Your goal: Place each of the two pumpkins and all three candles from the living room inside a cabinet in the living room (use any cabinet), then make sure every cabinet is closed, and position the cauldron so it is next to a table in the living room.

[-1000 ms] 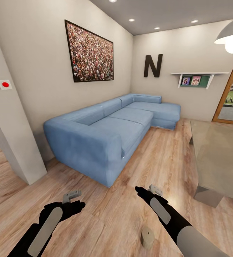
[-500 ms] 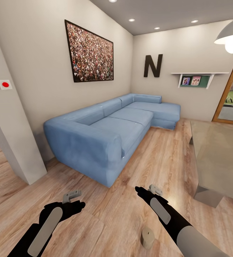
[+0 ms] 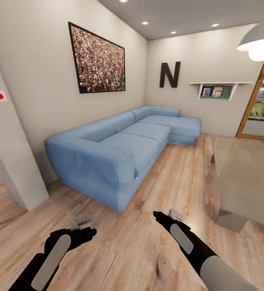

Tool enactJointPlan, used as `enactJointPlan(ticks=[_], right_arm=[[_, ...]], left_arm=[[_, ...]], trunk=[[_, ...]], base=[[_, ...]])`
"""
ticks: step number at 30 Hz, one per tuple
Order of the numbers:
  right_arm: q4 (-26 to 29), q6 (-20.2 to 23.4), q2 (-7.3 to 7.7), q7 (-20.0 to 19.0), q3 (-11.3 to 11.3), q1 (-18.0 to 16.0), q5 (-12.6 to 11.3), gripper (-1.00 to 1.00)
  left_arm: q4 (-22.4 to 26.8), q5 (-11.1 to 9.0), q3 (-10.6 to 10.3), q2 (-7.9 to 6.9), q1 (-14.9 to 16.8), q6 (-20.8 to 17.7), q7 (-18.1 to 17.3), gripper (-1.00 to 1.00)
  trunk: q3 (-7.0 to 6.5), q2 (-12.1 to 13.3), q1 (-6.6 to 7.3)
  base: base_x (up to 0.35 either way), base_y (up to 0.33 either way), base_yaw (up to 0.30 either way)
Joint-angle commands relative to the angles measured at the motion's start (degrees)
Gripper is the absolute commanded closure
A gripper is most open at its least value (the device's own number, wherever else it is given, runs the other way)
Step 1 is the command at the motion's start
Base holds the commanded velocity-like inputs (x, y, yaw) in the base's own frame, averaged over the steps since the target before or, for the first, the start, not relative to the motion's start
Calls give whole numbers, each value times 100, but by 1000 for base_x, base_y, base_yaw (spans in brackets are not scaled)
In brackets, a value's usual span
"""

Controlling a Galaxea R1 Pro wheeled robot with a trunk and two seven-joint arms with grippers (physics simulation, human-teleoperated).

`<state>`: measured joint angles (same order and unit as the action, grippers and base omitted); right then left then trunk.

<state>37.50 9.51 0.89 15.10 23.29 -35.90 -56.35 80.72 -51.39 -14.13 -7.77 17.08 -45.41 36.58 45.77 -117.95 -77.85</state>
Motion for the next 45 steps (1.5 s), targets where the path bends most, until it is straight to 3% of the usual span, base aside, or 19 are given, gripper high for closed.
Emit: enactJointPlan(ticks=[1,15,45], right_arm=[[12,8,8,46,36,-5,-34,-100],[12,5,7,57,36,-5,-34,-100],[11,-2,7,46,36,-5,-21,-100]], left_arm=[[11,-55,-11,-5,5,-3,60,-100],[13,-55,-11,-5,6,-3,60,-100],[10,-55,-11,-5,5,-3,60,-100]], trunk=[[4,-3,1],[-25,-3,1],[-90,-3,1]], base=[[0,-211,-233],[-121,-61,-280],[-4,2,-288]])
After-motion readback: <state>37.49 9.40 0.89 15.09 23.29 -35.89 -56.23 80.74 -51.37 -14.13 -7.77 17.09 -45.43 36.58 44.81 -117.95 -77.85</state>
